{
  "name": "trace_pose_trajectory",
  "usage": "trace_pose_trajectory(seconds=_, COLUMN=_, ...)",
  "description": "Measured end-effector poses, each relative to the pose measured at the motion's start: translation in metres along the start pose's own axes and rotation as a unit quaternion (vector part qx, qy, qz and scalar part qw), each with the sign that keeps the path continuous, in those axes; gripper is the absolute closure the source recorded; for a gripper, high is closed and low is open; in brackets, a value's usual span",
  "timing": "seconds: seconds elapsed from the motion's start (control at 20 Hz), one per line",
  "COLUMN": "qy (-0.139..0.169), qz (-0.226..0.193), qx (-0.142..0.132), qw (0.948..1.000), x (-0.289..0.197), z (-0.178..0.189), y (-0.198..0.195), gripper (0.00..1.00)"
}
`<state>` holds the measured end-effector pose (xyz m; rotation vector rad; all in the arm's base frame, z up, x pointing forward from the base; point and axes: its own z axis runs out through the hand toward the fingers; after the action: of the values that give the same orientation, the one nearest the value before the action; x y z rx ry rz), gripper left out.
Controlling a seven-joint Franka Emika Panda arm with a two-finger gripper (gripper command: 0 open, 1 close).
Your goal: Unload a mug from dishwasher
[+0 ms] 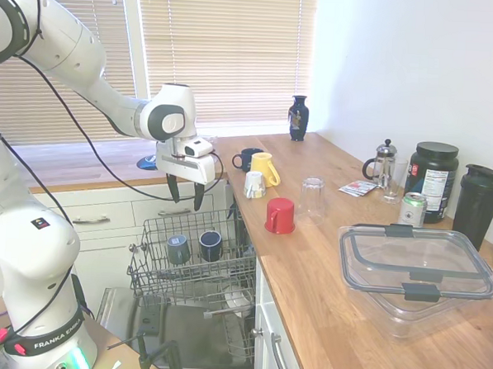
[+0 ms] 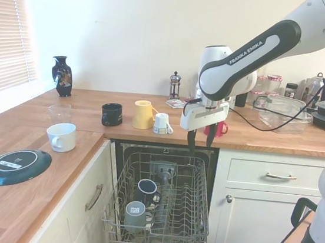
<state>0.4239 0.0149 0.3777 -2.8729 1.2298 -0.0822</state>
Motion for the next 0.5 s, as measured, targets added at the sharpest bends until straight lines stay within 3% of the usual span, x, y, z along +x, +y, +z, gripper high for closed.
trace_pose_trajectory(seconds=0.25, qy=0.002, qz=-0.004, qx=-0.003, qw=1.0000, x=-0.001, z=0.002, y=0.000, gripper=0.00)
trace_pose_trajectory(seconds=0.5, qy=0.007, qz=-0.038, qx=-0.012, qw=0.9992, x=-0.019, z=0.005, y=-0.015, gripper=0.00)
